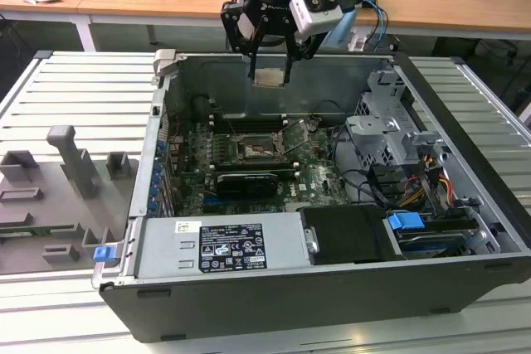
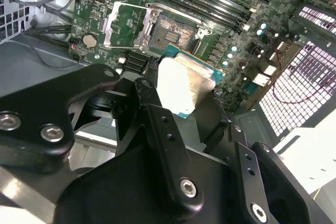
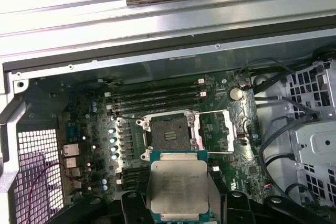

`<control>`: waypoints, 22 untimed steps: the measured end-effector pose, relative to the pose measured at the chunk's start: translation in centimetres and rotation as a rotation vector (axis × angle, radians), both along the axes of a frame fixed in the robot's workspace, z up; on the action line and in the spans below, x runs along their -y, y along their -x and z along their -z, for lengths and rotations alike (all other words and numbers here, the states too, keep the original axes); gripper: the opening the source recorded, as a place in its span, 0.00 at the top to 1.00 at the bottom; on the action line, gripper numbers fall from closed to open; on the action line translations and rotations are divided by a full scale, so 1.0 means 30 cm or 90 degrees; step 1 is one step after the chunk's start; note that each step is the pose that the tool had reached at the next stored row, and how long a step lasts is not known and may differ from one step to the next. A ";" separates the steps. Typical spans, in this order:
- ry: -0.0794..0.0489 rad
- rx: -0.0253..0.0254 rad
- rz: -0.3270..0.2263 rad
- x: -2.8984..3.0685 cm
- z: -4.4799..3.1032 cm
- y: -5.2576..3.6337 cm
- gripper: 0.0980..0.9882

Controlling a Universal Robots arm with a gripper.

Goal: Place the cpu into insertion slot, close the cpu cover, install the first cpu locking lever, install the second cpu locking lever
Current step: 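Place the cpu into insertion slot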

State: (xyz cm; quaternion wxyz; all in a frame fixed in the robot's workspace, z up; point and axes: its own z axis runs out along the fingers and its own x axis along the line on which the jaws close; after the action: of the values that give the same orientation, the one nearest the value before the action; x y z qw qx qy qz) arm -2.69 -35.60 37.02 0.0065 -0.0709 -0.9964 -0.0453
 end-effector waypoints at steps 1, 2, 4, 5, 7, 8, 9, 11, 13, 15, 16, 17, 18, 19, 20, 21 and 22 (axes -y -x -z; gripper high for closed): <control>0.000 0.0000 0.001 0.000 0.000 0.000 0.52; 0.000 0.0000 0.002 0.000 0.000 0.000 0.52; 0.000 0.0000 0.004 0.000 0.000 0.000 0.52; 0.000 0.0000 0.006 0.000 0.000 0.000 0.52; 0.000 0.0000 0.008 0.000 0.000 0.000 0.52; 0.000 0.0000 0.010 0.000 0.000 0.000 0.52; 0.000 0.0000 0.011 0.000 0.000 0.000 0.52; 0.000 0.0000 0.013 0.000 0.000 0.000 0.52; 0.000 0.0000 0.016 0.000 0.000 0.000 0.52; 0.000 0.0000 0.021 0.000 0.001 0.000 0.52; 0.000 0.0000 0.023 0.000 0.001 0.000 0.52; 0.000 0.0000 0.024 0.000 0.001 0.000 0.52; 0.000 0.0000 0.026 0.000 0.001 0.000 0.52; 0.000 0.0000 0.029 0.000 0.001 0.000 0.52; 0.000 0.0000 0.031 0.000 0.001 0.000 0.52; 0.000 0.0000 0.032 0.000 0.001 0.000 0.52; 0.000 0.0000 0.034 0.000 0.001 0.000 0.52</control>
State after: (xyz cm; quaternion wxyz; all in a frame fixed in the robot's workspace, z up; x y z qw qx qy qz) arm -2.69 -35.60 37.00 0.0053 -0.0973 -0.9942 -0.0454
